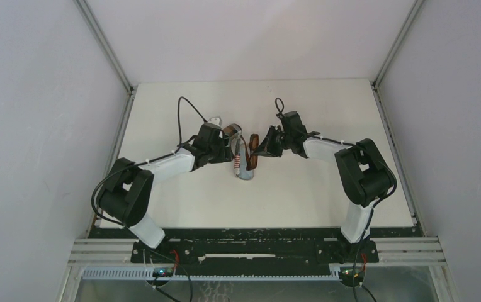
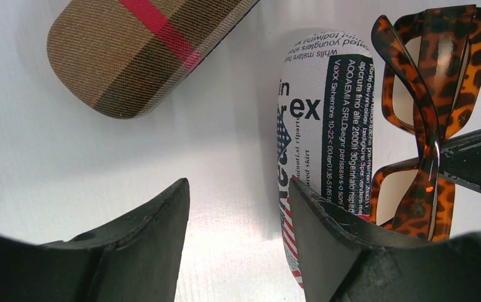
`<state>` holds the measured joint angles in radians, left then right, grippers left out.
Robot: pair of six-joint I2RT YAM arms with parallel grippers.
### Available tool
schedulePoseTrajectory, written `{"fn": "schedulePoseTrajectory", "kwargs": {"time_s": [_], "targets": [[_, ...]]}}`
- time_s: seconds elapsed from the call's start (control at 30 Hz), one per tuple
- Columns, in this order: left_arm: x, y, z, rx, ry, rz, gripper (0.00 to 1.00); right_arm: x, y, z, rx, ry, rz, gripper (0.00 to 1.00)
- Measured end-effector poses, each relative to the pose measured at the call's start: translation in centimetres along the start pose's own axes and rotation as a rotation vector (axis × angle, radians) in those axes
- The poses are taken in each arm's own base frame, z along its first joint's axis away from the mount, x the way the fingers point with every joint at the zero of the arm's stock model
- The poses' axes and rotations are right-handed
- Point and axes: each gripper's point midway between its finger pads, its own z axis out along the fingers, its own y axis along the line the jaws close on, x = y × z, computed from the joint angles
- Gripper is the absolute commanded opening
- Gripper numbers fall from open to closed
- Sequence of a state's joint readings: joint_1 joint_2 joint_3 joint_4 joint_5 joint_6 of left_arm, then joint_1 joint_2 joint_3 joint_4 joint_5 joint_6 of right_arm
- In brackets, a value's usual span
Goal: Organize the sunglasses
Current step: Place the sunglasses in the sunglasses case.
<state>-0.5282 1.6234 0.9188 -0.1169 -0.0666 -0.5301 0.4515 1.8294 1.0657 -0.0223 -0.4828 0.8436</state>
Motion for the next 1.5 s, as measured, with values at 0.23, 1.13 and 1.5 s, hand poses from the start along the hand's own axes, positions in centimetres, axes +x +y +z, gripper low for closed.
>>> {"fn": "schedulePoseTrajectory", "kwargs": {"time_s": [0.23, 1.13, 1.5], "targets": [[0.0, 0.0, 0.0, 0.0, 0.0, 0.0, 0.64, 0.1, -1.1, 0.0, 0.05, -0.006, 0.004, 0.0], [0.3, -0.1, 0.4, -0.003, 0.016, 0.007, 0.63, 2.2, 2.7, 0.7, -0.149, 0.142, -0.09, 0.0], [0.5, -0.1, 0.3, 0.0, 0.024, 0.015, 0.63, 1.5, 0.8, 0.6, -0.089, 0.126, -0.08, 0.0]]}}
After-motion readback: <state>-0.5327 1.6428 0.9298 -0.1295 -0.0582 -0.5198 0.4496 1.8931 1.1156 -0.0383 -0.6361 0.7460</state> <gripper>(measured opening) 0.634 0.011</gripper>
